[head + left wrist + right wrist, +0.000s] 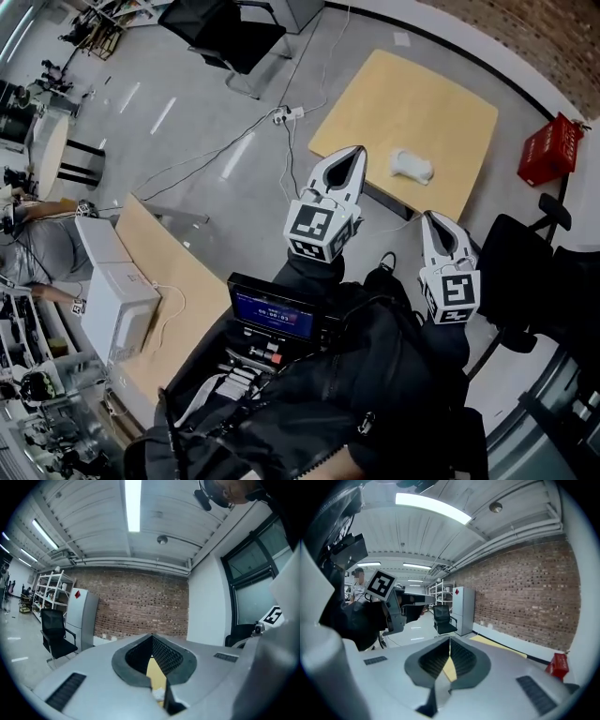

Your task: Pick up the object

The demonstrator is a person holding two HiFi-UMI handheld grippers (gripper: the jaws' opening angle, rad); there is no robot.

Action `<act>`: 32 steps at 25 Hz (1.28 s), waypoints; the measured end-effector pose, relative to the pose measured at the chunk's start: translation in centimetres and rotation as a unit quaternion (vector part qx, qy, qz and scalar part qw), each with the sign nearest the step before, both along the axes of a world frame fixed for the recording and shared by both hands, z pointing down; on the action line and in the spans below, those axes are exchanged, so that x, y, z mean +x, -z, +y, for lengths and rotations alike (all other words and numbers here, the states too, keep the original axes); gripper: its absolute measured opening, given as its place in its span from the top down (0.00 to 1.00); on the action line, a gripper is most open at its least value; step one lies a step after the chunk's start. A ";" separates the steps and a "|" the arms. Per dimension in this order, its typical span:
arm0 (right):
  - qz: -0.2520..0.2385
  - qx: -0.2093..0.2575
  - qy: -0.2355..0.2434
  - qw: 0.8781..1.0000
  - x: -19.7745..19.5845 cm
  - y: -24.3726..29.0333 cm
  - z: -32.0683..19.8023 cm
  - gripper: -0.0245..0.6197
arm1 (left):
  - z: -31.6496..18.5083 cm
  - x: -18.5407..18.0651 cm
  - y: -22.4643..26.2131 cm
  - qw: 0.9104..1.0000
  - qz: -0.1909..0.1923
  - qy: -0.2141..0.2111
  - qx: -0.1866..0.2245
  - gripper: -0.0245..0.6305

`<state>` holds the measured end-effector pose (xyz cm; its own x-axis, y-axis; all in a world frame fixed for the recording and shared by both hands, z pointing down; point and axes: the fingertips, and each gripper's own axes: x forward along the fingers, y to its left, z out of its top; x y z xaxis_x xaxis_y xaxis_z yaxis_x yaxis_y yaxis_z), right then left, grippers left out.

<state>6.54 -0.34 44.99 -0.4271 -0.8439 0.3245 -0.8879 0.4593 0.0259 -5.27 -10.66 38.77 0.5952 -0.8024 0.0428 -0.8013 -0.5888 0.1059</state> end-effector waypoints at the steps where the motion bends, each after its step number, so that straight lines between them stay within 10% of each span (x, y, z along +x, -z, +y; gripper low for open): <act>1: -0.005 -0.002 -0.002 1.000 0.9 -0.2 -0.7 0.95 | -0.7 0.7 -0.3 1.000 -0.004 -0.001 -0.007 0.97; 21: 0.004 -0.100 0.040 0.994 8.4 -13.7 -11.1 0.95 | -5.4 7.1 -17.3 0.968 -0.105 -0.006 -0.226 0.97; 32: 0.149 -0.206 0.174 0.952 9.3 -27.0 -16.5 0.80 | -6.8 5.1 -25.2 0.943 -0.097 -0.002 -0.319 0.97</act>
<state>15.83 -16.82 71.96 -0.4949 -0.4442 0.7468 -0.6623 0.7492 0.0068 -0.21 -17.51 63.99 0.5297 -0.5742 0.6243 -0.8398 -0.4581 0.2912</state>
